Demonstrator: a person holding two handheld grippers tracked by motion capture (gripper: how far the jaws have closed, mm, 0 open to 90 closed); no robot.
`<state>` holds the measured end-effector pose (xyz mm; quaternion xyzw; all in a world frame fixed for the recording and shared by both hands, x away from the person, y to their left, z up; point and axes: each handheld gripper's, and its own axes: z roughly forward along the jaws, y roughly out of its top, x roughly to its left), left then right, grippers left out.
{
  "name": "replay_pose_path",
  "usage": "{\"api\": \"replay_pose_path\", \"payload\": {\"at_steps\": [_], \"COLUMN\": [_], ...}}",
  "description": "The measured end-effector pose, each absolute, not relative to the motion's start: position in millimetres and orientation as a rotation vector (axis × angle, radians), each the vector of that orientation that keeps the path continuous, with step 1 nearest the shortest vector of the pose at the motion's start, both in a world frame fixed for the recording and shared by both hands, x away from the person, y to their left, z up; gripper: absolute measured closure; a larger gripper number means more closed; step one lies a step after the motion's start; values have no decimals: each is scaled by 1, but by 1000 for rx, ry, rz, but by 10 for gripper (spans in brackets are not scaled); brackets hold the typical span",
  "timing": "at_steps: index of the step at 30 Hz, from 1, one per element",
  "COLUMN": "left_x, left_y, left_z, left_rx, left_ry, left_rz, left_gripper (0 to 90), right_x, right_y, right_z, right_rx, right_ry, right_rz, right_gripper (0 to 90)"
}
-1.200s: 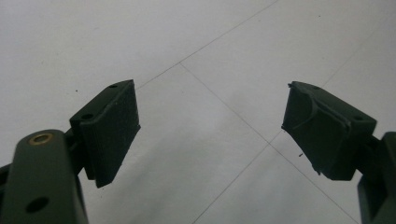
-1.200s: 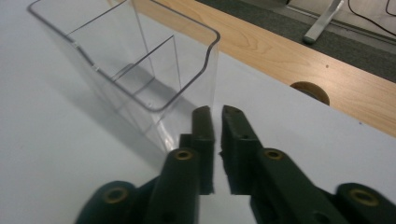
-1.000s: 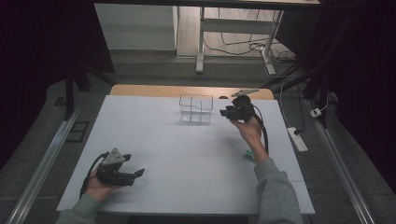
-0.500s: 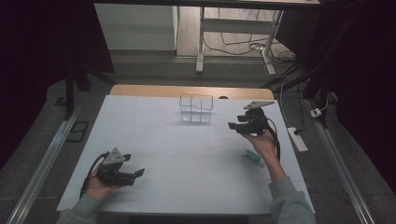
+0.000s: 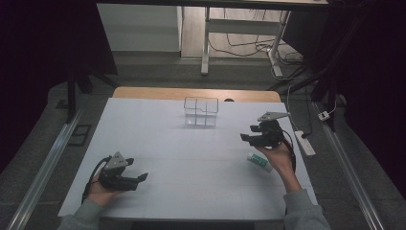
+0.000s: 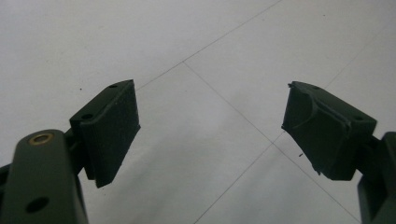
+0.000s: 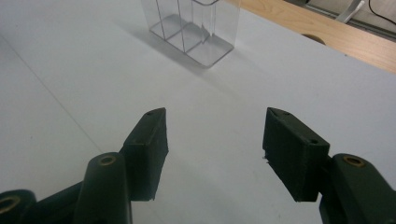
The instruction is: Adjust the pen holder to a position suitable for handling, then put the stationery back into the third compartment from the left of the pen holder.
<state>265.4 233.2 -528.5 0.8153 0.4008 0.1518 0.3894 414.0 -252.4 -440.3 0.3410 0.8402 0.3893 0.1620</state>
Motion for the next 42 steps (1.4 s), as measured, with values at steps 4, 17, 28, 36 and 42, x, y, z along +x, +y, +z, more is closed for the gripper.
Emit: {"api": "replay_pose_path", "payload": {"at_steps": [4,17,28,36,42], "left_x": [265,265,265,266,266], "left_y": [233,234,236,235,234], "left_z": [-529,-528,-528,-529,-529], "left_rx": [2074,2069,2070,2075,2080], "left_ry": [1015,1021,1024,1025,1021], "left_rz": [387,390,389,389,389], "left_gripper": [178,178,178,178,178], "right_x": [405,383,374,375,375], "right_y": [-258,-279,-294,-295,-300], "right_z": [-440,-446,-453,-459,-462], "right_rx": [966,979,1001,978,951], "right_ry": [2402,2456,2538,2611,2647], "right_rz": [1084,1018,900,773,699], "right_gripper": [399,379,349,333,344]}}
